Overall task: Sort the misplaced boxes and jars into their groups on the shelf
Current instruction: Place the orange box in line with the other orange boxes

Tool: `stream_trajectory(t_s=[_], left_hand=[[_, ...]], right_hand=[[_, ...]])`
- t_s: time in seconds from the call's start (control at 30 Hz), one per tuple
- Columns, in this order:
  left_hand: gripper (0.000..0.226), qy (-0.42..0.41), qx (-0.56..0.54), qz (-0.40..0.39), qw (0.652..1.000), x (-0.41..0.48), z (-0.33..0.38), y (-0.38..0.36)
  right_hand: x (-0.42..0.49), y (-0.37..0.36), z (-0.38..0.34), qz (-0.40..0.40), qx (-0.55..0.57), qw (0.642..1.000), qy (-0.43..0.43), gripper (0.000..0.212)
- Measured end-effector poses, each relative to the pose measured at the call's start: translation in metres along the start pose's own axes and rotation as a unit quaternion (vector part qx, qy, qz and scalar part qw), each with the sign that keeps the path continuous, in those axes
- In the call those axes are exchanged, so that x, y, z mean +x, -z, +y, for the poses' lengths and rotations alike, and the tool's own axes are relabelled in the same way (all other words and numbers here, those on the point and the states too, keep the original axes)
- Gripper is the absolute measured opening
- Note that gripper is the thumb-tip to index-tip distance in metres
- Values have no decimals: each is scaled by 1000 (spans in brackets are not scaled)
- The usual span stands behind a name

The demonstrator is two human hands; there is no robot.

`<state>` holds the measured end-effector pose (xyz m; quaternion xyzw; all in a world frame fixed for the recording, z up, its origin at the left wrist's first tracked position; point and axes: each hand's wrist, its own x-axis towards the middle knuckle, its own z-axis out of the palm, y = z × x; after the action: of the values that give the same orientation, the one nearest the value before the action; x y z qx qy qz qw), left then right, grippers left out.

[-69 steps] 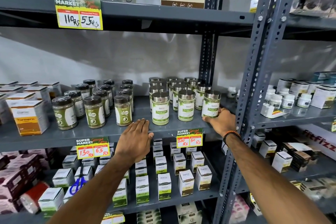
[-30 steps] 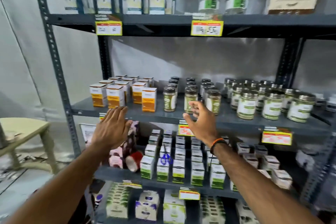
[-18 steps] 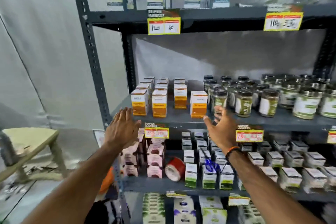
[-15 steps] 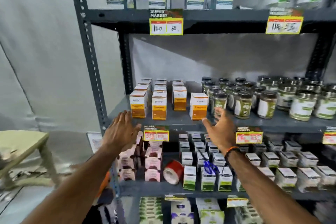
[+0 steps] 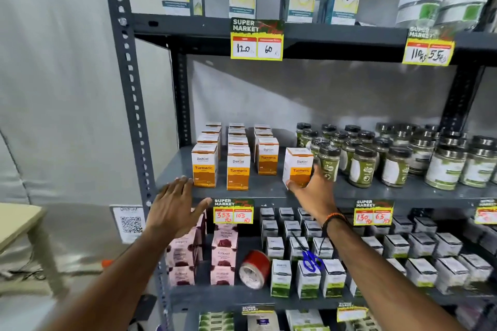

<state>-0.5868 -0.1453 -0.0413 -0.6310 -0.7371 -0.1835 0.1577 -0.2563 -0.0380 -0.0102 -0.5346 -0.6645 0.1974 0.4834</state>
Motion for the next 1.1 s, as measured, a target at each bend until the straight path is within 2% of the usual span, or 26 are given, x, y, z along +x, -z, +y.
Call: stream_trajectory(t_s=[0.13, 0.47, 0.73, 0.93, 1.1], left_hand=[[97, -2, 1, 1, 1000, -1, -1, -1], [98, -4, 5, 10, 1000, 1, -4, -8], [100, -5, 5, 16, 1000, 2, -4, -12], [100, 1, 1, 19, 1000, 2, -6, -16], [101, 5, 0, 15, 1000, 2, -6, -18]], right_hand=[[4, -10, -7, -15, -26, 999, 14, 52], [-3, -39, -23, -8, -58, 997, 43, 52], [-13, -52, -22, 6, -90, 995, 49, 64], [-14, -58, -17, 25, -119, 991, 59, 50], [-15, -59, -16, 26, -126, 990, 58, 50]])
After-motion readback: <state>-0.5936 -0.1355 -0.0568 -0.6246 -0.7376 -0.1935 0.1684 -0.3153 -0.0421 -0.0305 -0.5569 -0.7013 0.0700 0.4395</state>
